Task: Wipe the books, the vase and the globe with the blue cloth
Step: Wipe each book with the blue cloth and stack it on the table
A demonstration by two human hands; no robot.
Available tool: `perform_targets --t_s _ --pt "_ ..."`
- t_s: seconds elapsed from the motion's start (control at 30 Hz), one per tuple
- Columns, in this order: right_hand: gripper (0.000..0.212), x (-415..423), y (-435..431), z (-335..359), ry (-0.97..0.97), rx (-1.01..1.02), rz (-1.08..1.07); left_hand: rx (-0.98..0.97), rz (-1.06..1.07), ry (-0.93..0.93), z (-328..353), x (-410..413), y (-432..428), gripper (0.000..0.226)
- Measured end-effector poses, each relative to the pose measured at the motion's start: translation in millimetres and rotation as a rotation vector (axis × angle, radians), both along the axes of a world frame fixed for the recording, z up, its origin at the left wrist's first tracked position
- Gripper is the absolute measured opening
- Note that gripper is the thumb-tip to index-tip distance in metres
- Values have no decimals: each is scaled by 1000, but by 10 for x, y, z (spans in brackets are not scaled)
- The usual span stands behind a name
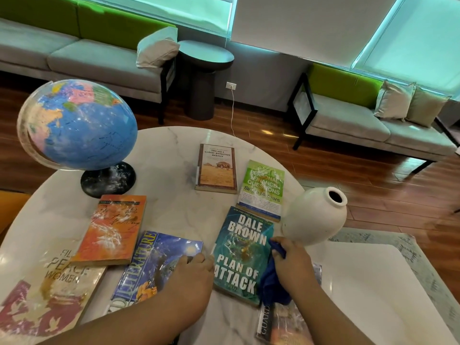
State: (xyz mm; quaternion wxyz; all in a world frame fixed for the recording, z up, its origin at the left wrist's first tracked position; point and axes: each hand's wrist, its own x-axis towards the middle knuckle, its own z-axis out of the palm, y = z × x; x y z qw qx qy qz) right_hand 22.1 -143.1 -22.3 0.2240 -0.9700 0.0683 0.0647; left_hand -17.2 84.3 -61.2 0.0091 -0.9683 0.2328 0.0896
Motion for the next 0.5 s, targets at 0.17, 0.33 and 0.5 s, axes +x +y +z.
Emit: perform_targets --t_s 0.17,0.33,0.5 --pt "42 -138 176 -241 199 -94 103 67 -23 55 72 7 -16 38" --pt "49 -119 128 -248 205 -167 155 42 15 112 156 -8 -51 46" --pt "43 -186 278 -278 211 -333 318 72 -18 79 161 -27 -69 50"
